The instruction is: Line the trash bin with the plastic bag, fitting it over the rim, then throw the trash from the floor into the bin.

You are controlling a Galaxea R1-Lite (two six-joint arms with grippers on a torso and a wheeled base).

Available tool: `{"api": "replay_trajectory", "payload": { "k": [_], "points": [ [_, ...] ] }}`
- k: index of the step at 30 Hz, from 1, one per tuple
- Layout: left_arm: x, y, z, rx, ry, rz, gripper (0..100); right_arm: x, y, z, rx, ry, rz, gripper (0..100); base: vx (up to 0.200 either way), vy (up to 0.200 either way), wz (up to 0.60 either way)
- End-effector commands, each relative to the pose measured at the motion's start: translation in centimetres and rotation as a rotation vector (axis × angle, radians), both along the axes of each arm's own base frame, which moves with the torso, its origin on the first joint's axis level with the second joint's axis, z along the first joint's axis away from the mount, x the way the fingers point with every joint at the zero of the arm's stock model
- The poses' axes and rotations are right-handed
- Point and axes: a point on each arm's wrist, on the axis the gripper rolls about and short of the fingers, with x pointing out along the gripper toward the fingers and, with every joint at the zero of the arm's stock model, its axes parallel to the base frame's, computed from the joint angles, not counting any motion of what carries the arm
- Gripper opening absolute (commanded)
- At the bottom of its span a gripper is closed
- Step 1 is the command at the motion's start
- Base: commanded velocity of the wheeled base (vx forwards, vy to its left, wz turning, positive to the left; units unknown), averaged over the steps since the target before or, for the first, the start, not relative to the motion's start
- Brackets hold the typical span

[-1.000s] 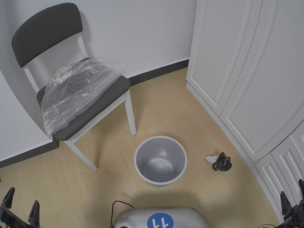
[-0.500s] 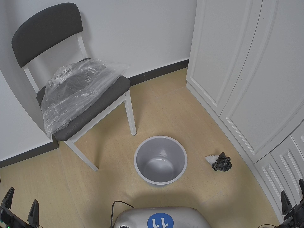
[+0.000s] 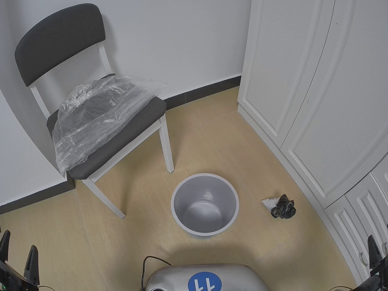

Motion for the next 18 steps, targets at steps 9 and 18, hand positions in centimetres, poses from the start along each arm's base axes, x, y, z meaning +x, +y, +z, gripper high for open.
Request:
{"api": "replay_trajectory", "payload": {
  "k": [9,18],
  "points": [
    [-0.7,-0.1,1.7,0.041,-0.051,-0.062,100,0.1,0.0,5.4,-0.027,-0.045,0.001,100,0.0,0.0,0.0],
    [4.7,-0.1,9.6,0.128,0.129,-0.038,100,9.4,0.1,12.3,0.03,-0.041,0.02,100,0.0,0.0,0.0]
  ]
}}
